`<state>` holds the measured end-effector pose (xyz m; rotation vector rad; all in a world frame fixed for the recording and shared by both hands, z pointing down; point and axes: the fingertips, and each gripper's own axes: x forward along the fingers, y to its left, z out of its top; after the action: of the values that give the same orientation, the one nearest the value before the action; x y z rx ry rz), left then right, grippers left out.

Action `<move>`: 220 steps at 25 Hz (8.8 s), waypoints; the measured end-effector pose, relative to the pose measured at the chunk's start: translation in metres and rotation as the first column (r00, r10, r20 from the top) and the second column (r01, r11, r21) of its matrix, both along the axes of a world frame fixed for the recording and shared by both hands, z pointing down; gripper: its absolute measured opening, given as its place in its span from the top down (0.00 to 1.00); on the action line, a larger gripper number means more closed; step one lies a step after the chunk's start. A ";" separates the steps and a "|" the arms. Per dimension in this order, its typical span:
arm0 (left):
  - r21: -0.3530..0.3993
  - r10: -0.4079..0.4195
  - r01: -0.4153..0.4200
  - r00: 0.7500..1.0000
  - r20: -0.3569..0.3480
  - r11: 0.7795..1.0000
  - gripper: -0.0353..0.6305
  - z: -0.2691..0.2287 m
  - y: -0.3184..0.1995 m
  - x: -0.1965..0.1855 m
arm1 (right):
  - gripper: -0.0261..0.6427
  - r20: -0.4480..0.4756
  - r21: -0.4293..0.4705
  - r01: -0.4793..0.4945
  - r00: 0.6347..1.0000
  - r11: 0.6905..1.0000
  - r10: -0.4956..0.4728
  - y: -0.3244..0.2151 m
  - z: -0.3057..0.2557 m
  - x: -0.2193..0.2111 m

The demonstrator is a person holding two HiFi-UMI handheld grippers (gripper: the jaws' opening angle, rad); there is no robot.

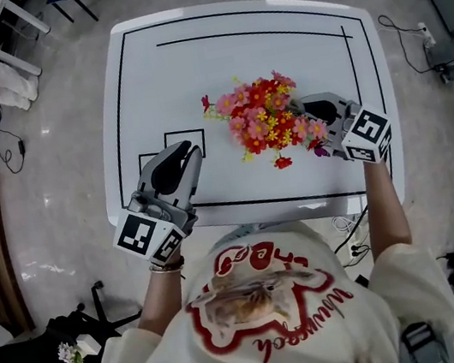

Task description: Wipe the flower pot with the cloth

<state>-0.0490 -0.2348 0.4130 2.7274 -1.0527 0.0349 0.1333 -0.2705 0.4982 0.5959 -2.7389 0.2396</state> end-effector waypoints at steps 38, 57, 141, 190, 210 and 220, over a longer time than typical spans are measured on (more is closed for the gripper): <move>-0.004 0.109 -0.109 0.994 -0.006 0.994 0.85 0.010 0.032 -0.003 | 0.88 0.017 0.035 -0.305 0.952 0.952 0.305 0.038 0.012 -0.003; 0.003 0.125 -0.125 0.992 -0.026 0.992 0.85 0.010 0.041 -0.015 | 0.88 -0.003 0.043 -0.435 0.900 0.900 0.435 0.051 0.016 -0.008; -0.001 0.196 -0.197 0.976 -0.092 0.980 0.85 0.011 0.077 -0.013 | 0.88 0.068 -0.118 -0.706 0.696 0.698 0.715 0.062 0.004 -0.063; 0.051 0.226 -0.222 0.971 -0.084 0.974 0.85 -0.005 0.080 -0.002 | 0.87 0.186 -0.007 -0.573 0.805 0.820 0.564 0.102 -0.072 -0.120; 0.104 0.335 -0.325 0.937 -0.097 0.940 0.85 -0.049 0.082 0.045 | 0.87 0.245 0.109 -0.584 0.800 0.805 0.547 0.121 -0.145 -0.092; 0.148 0.333 -0.318 0.939 -0.091 0.937 0.85 -0.080 0.094 0.059 | 0.87 0.250 0.211 -0.566 0.819 0.797 0.516 0.140 -0.181 -0.081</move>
<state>0.0103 -0.1410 0.3331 2.9528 -0.5815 -0.1427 0.0524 -0.1302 0.3173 1.5189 -2.7172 0.0345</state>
